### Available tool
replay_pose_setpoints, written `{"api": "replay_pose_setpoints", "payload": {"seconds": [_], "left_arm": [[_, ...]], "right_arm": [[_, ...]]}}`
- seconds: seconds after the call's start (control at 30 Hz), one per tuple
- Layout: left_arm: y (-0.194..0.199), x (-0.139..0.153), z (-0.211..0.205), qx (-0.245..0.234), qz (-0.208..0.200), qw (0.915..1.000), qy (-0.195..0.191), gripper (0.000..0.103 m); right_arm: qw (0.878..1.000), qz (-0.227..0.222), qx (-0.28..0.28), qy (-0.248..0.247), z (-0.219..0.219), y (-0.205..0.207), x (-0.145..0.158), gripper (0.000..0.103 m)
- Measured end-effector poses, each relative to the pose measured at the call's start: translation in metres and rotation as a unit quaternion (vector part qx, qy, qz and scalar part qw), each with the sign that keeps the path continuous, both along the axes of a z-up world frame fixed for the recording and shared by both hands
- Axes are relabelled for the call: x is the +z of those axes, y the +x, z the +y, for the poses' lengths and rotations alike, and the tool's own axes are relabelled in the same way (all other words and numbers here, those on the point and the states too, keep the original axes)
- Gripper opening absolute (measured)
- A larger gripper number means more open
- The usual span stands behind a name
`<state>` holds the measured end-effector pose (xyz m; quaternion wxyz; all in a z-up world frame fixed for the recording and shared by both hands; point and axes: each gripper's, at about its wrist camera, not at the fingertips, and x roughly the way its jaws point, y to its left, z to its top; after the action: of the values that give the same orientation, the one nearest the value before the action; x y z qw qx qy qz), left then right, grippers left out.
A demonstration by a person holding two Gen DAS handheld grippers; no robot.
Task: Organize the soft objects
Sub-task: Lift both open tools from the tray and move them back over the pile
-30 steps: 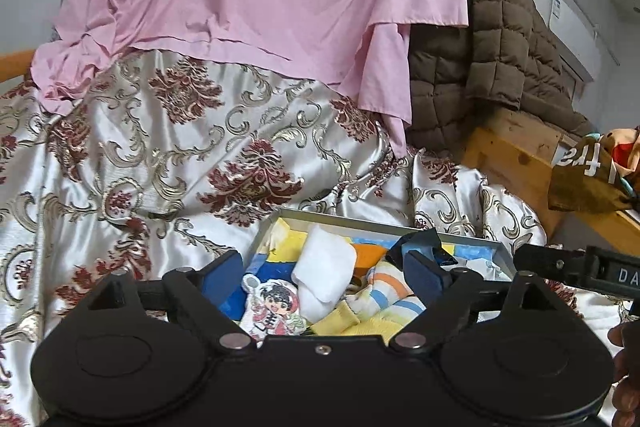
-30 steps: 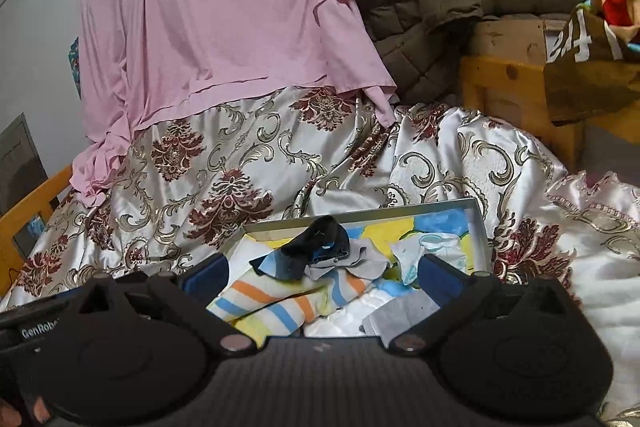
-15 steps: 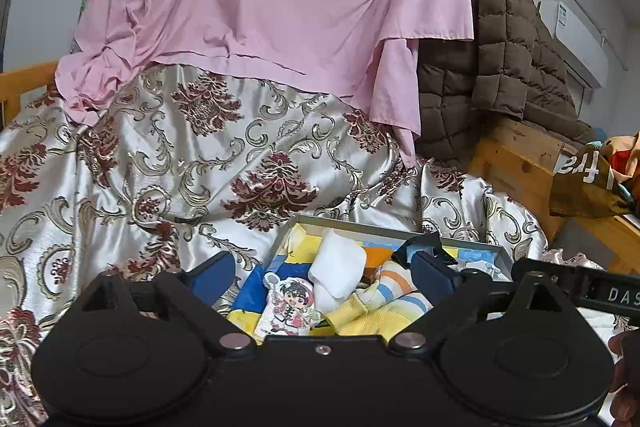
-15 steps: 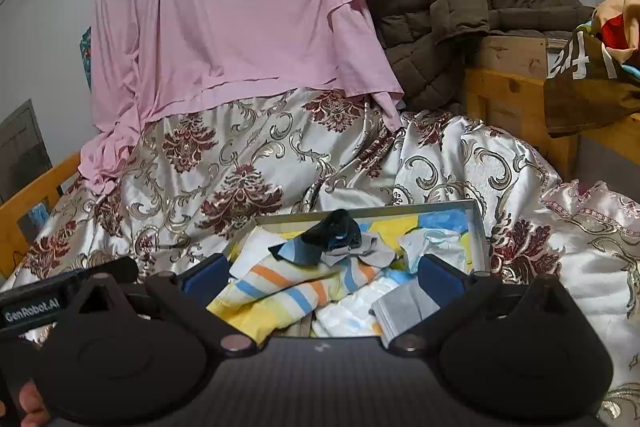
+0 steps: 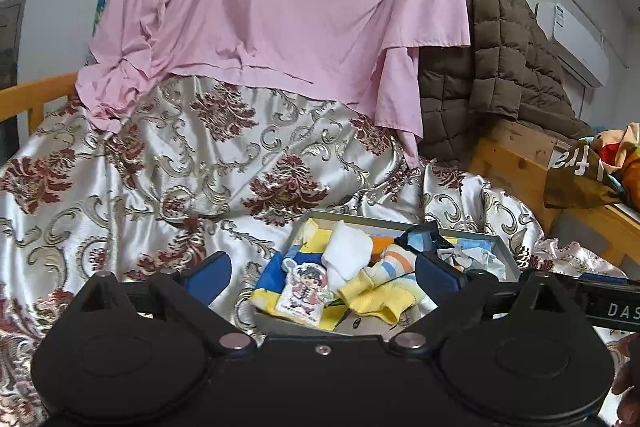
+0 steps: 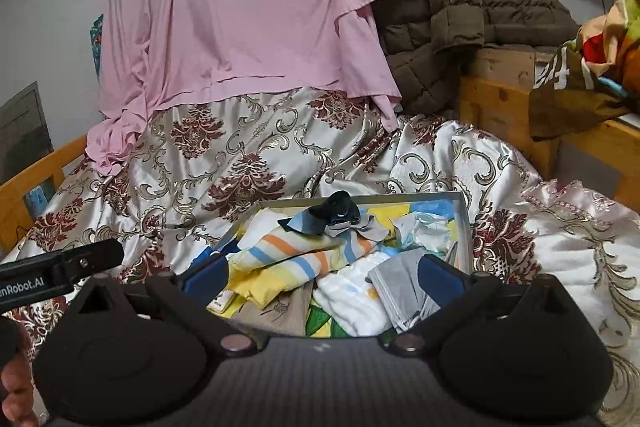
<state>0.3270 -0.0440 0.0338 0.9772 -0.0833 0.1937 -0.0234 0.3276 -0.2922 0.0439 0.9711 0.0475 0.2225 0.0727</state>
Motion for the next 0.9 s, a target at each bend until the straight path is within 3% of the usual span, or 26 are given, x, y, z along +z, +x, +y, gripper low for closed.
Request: {"api": "replay_pose_setpoints", "payload": {"seconds": [0.9], "left_arm": [[-0.084,-0.011,0.01,0.048,-0.004,0.9988,0.009,0.1]], "right_arm": [[0.999,0.004,-0.044,0.021,0.003,-0.082,-0.015,0.103]]}}
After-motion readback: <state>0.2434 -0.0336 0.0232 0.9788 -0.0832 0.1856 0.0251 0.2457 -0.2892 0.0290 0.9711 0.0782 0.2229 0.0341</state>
